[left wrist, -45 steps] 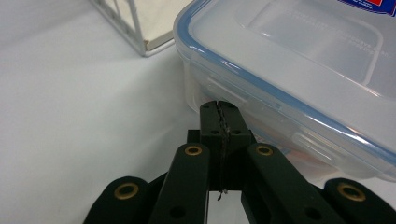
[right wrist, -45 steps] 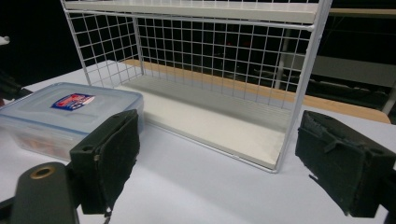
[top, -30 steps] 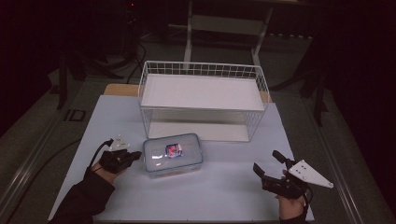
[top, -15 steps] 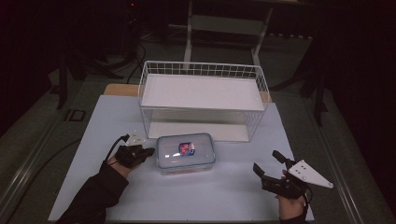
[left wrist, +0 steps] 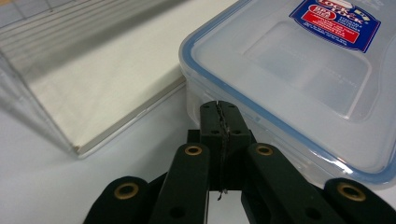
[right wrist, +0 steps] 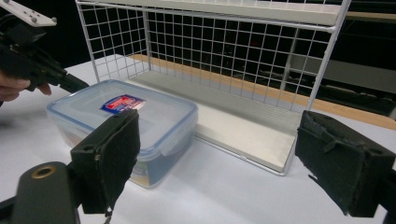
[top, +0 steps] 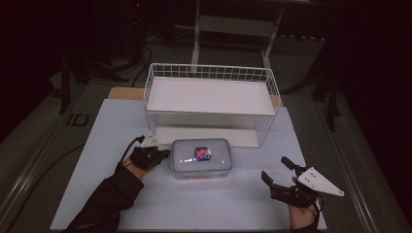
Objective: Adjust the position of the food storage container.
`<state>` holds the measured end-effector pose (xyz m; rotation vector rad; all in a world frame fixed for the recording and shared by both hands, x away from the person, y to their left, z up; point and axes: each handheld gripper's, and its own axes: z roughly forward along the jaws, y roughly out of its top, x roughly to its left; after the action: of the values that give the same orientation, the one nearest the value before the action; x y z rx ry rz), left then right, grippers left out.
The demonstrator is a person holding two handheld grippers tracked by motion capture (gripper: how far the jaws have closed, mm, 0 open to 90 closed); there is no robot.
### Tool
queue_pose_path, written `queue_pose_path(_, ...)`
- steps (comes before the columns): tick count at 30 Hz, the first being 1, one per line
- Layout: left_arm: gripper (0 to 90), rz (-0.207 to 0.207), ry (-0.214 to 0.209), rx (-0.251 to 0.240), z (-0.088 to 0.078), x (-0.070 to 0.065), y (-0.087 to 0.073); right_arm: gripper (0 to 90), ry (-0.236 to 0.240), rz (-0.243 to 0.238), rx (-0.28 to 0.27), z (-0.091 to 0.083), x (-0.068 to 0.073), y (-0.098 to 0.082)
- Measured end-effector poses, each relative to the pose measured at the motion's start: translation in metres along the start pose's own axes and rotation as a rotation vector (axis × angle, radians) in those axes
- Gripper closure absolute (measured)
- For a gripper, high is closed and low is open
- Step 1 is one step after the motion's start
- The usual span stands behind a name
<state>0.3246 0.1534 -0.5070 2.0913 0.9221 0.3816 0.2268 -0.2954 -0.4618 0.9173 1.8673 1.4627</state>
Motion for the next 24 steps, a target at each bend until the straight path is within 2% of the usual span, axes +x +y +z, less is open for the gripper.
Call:
queue_pose_path(12, 89.9, 0.024, -0.030, 0.005, 0.018, -0.011, 0.016, 13.6, 0.013, -0.016, 0.012, 0.003, 0.001, -0.001)
queue_pose_path(19, 89.9, 0.014, -0.048, 0.002, 0.026, -0.012, 0.022, 13.6, 0.027, -0.034, 0.020, 0.005, 0.004, -0.002)
queue_pose_path(24, 89.8, 0.023, -0.056, 0.009, 0.032, -0.015, 0.023, 13.6, 0.038, -0.045, 0.030, 0.006, 0.005, -0.002)
